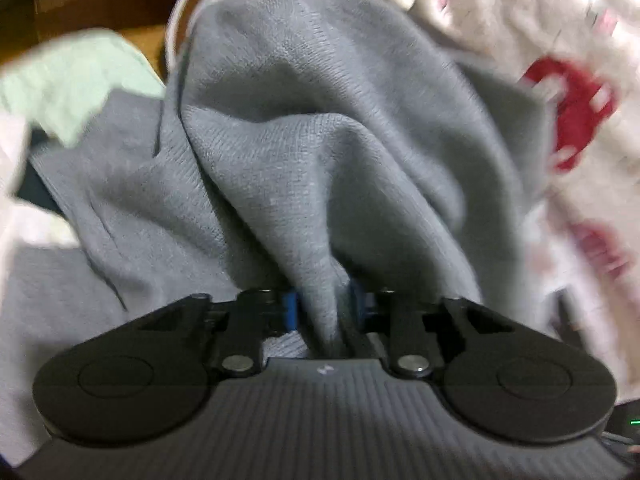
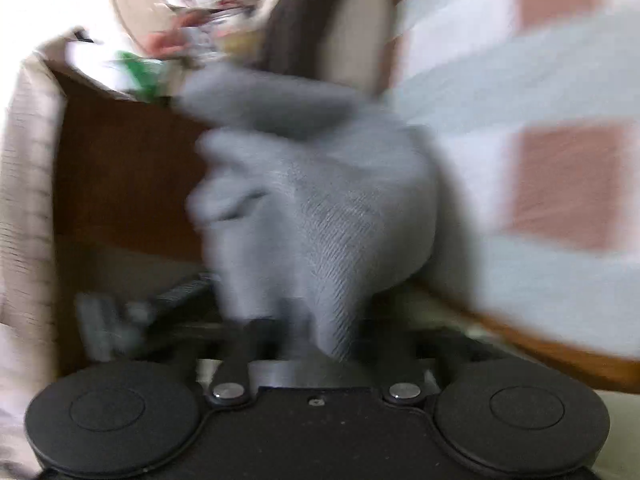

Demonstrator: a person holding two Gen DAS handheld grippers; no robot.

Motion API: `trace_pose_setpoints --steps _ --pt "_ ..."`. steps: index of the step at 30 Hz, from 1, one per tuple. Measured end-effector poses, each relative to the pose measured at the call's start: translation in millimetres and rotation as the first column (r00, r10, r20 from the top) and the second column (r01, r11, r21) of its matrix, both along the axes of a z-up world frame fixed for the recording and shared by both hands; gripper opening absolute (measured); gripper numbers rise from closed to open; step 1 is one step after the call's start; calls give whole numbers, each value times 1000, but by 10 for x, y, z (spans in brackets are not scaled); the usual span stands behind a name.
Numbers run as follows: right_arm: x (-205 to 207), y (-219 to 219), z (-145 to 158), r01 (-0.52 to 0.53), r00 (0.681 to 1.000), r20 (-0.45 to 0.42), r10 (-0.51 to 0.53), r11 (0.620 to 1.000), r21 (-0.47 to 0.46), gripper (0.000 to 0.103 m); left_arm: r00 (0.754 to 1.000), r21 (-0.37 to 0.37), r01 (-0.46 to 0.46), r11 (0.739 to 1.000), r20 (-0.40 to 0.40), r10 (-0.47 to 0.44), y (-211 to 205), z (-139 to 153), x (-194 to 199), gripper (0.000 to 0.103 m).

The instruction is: Fold clothes

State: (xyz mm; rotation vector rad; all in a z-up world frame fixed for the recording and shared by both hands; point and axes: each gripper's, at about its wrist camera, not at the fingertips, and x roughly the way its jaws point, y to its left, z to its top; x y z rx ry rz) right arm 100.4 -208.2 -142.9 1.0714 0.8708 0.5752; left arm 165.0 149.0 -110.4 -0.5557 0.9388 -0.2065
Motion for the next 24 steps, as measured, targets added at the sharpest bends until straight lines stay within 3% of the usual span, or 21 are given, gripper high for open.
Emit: trace_pose_setpoints --steps 4,9,11,12,14,15,17,19,20,21,22,24 --pt "75 91 113 -78 995 71 65 978 192 11 999 -236 28 971 48 -17 138 40 -86 11" --pt "127 178 266 -179 978 174 118 899 401 11 989 -458 132 879 125 -83 75 240 -259 8" --pt "2 66 394 -194 969 223 105 880 434 10 981 -543 187 818 141 -130 -15 311 -309 8" --pt "-35 18 472 -197 965 242 97 879 434 10 975 -595 223 772 152 -165 -95 340 -324 7" --pt "-110 -82 618 -202 955 282 88 891 407 10 951 -706 304 640 183 -250 -316 388 -338 7" --pt "-161 -141 680 -200 950 301 84 902 383 11 940 -720 330 610 196 -278 -427 432 -346 7" --pt "-264 -242 722 -187 946 315 70 914 359 11 926 -684 368 629 210 -314 -650 554 -367 6" --pt "-342 -341 609 -152 956 291 26 895 419 11 915 -677 393 622 220 -339 -769 624 -360 6" --pt "-366 -380 550 -135 960 280 7 889 438 11 911 -650 405 644 228 -343 -789 670 -365 6" --pt "-385 -409 511 -119 962 271 -5 891 438 10 912 -593 409 694 230 -340 -800 730 -372 7" --pt "-404 -439 473 -103 965 263 -17 893 437 10 916 -505 401 764 227 -331 -802 802 -379 8" --pt "-410 -474 491 -72 964 265 -23 936 345 9 930 -263 342 902 234 -285 -734 955 -432 15"
